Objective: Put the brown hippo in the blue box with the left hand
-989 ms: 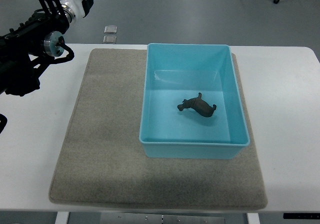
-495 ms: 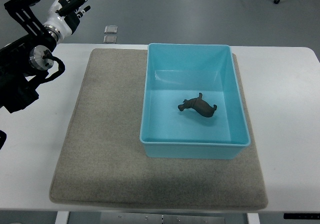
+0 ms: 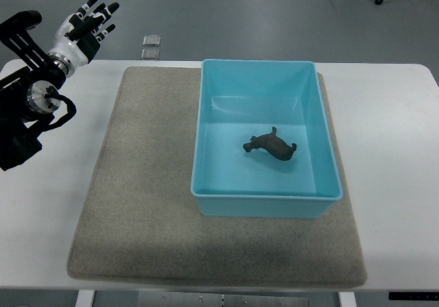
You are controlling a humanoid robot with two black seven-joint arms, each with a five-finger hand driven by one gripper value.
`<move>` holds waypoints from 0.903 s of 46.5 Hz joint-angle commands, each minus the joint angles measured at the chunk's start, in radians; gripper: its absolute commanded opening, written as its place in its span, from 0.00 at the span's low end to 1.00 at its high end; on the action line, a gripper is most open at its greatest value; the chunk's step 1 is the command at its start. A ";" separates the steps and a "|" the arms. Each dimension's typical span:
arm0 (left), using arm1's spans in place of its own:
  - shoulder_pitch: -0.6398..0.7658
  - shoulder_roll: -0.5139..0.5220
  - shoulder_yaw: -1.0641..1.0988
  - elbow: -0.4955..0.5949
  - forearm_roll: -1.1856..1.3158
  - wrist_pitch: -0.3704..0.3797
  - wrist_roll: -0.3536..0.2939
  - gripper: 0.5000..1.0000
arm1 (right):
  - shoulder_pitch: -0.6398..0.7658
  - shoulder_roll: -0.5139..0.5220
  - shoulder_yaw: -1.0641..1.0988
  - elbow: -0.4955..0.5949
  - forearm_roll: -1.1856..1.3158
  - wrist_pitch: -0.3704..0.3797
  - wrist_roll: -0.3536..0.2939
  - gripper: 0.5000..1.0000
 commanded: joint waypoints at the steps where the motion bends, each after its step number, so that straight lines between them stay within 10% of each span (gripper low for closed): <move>1: 0.026 0.000 -0.024 0.001 0.001 0.000 -0.008 0.99 | 0.000 0.000 0.000 -0.001 0.000 0.000 0.000 0.87; 42: 0.058 -0.008 -0.105 -0.038 0.001 -0.002 -0.097 0.99 | 0.000 0.000 0.000 -0.001 0.000 0.000 0.000 0.87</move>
